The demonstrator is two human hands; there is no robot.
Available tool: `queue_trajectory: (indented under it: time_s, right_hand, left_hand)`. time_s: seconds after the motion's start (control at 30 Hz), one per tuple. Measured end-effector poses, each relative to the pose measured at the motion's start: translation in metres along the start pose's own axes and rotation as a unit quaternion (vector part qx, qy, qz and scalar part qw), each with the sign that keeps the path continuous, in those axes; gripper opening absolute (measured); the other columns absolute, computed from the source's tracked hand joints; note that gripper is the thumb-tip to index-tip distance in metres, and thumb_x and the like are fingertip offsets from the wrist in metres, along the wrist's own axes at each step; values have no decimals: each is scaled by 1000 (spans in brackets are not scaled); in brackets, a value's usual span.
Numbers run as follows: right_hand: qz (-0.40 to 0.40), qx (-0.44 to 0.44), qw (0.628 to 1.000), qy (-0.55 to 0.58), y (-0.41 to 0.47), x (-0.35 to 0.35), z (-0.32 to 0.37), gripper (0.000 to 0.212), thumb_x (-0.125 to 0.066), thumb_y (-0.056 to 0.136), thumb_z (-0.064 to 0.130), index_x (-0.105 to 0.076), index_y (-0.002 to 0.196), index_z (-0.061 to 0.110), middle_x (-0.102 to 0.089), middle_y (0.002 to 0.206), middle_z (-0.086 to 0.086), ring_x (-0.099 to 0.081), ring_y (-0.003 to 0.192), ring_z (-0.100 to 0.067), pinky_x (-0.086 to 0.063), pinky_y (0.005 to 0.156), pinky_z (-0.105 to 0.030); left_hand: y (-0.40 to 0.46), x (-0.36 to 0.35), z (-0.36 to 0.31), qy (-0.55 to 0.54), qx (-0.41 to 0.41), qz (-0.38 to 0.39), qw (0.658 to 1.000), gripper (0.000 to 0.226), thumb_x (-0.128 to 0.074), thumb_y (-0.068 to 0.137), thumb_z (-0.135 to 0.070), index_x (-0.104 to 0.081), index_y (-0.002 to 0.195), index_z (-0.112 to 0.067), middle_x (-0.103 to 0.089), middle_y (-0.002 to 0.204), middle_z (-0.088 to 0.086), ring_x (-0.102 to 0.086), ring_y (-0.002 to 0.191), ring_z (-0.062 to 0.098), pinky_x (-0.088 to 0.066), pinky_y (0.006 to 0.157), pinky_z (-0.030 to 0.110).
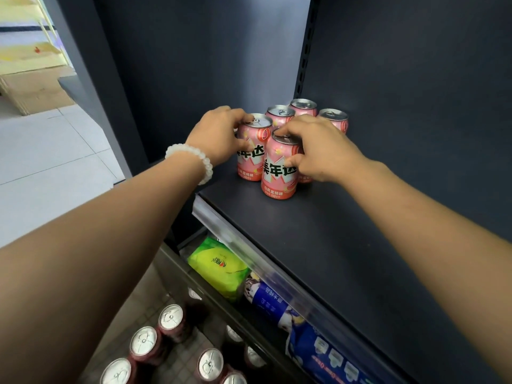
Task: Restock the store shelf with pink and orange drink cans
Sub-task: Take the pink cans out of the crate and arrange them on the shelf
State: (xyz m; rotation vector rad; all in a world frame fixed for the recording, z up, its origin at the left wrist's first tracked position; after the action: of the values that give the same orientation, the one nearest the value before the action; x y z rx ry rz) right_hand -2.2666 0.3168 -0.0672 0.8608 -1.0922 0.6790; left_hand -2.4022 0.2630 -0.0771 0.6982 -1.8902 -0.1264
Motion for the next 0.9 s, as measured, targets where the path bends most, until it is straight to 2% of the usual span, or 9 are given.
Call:
queue_trajectory:
  time_s: [0.1,0.2,0.3,0.37,0.4,0.5,0.6,0.77,0.9]
  right_hand:
    - [-5,-13,1000,3,1,-1,-2,59,-76,77,22,-52,131,29,-49,135,4,-41,128,-24,-38,104,-42]
    - [18,-20,1000,7,0,-3,-2,60,-72,79,22,-50,134,29,-45,139,4,-39,130,-24,-37,106,-42]
    - [26,-17,999,-25,-8,0,9,62,-66,81,28,-44,139,30,-34,148,1,-32,135,-26,-35,108,-43]
    - [-32,-4,999,-24,-20,14,26,59,-61,84,27,-42,140,26,-30,150,0,-33,135,-25,-36,106,-43]
    - [-62,5,998,-24,-28,21,36,55,-59,86,26,-44,139,23,-33,148,0,-36,133,-25,-37,104,-42]
    - [-91,31,994,-58,-54,24,69,42,-53,89,26,-53,129,16,-45,138,-1,-44,124,-26,-38,98,-40]
    - [-86,41,993,-65,-84,14,95,37,-51,90,29,-56,124,15,-51,129,-3,-48,118,-27,-40,92,-40]
    - [-37,58,997,-45,-140,-25,135,38,-49,92,31,-54,127,15,-52,126,-5,-49,114,-27,-41,92,-39]
    - [31,53,998,-23,-179,-77,159,45,-47,93,34,-44,137,25,-48,132,1,-47,119,-24,-42,93,-38]
  left_hand:
    - [-1,1,1,1,-1,-10,1000,53,-77,75,-24,-59,125,-17,-57,106,7,-55,103,23,-44,92,35]
    - [-3,-1,1,12,-1,0,1000,56,-74,78,-25,-55,130,-20,-56,108,5,-55,106,22,-43,91,32]
    - [-12,-5,5,-19,13,76,997,73,-69,82,-33,-32,145,-27,-51,135,3,-49,124,22,-39,102,33]
    - [-29,2,7,-27,34,105,993,80,-60,87,-45,-13,150,-31,-40,148,5,-41,133,24,-36,107,38]
    - [-40,10,7,-7,39,92,995,77,-54,89,-50,-10,150,-32,-37,149,6,-39,134,25,-36,107,41]
    - [-83,40,1,83,47,29,995,60,-40,94,-52,-24,147,-30,-41,144,5,-42,129,28,-41,98,44]
    - [-137,58,-6,145,47,14,988,51,-36,95,-51,-37,141,-28,-49,136,4,-46,122,30,-43,90,44]
    - [-238,60,12,178,84,36,980,50,-31,95,-53,-44,136,-27,-55,125,5,-51,115,28,-44,84,41]
    - [-319,36,46,167,161,84,969,51,-29,94,-58,-43,134,-30,-54,125,2,-49,116,27,-44,86,41]
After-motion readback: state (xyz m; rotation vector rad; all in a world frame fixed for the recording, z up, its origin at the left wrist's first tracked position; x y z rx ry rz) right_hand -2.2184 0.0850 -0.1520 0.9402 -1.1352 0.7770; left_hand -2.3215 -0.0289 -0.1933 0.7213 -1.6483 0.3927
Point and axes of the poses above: each hand's wrist, its own y-axis towards the middle knuckle, its own x-axis out of the back of the hand, z = x × y, the point moved 10 cm from there along y, towards the middle knuckle
